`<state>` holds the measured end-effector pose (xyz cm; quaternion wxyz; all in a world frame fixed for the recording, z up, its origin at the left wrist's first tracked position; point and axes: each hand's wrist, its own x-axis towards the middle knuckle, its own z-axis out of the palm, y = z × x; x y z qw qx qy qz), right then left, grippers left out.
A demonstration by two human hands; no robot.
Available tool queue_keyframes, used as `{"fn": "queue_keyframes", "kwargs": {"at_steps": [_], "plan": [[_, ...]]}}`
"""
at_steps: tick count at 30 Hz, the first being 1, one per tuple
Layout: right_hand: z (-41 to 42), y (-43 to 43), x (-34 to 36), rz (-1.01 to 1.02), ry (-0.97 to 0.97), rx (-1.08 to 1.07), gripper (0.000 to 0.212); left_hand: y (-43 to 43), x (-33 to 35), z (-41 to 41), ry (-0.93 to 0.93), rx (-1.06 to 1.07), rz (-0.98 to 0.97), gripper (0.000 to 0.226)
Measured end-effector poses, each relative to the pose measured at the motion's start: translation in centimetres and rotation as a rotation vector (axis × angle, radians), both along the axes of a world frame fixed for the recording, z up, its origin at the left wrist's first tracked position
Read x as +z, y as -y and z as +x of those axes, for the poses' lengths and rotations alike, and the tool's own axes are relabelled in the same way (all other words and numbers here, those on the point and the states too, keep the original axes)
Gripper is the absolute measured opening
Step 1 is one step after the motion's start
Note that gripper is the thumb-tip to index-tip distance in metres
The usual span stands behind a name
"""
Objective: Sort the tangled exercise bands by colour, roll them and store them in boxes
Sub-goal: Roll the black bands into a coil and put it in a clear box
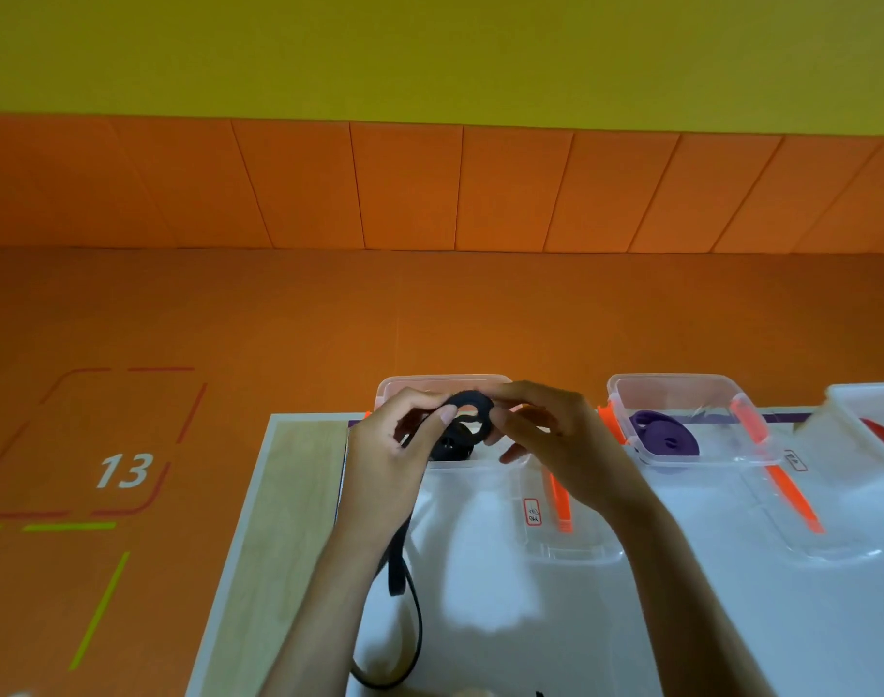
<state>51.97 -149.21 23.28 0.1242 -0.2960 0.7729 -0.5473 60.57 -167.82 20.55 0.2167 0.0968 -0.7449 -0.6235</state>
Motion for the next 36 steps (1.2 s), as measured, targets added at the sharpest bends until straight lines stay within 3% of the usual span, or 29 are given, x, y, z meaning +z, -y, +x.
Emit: {"fn": "queue_keyframes", "kwargs": {"at_steps": [4,9,14,18,22,25,28,32,36], "plan": [[-0.3,0.2,-0.1,0.04,-0.034,-0.126,0.02,-0.3,0.0,0.1,-0.012,-0.067,-0.048,0.015],[-0.2,0.4,-0.4,-0.213,0.161,-0.18,0.01,-1.1,0.4,-0.2,-0.038,-0.028,0.187,0.019],[-0.2,0.4,0.0,-0.335,0.187,-0.22,0.034,-1.1,-0.1,-0.1,-0.055,-0.002,0.374,0.022],[-0.2,0.5,-0.7,-0.35,0.295,-0.104,0.039,-0.7,0.1,-0.7,-0.094,0.008,0.461,0.019],[-0.1,0.4,-1.3,-0.271,0.341,-0.009,0.042,0.5,0.2,-0.9,-0.042,-0.013,0.42,0.016],[-0.3,0.3,-1.5,-0.047,0.231,-0.008,0.031,0.7,-0.1,-0.7,0.003,-0.033,0.298,0.014],[-0.4,0.4,-1.2,0.094,0.138,-0.047,0.034,0.3,-0.2,-0.4,0.025,-0.071,0.229,0.013],[-0.6,0.3,-1.3,-0.049,0.179,-0.12,0.014,-0.2,0.4,0.0,0.041,-0.086,0.325,0.018],[-0.1,0.5,-1.2,-0.242,0.254,-0.148,0.015,0.2,1.1,-0.1,0.043,-0.184,0.395,0.029]]}}
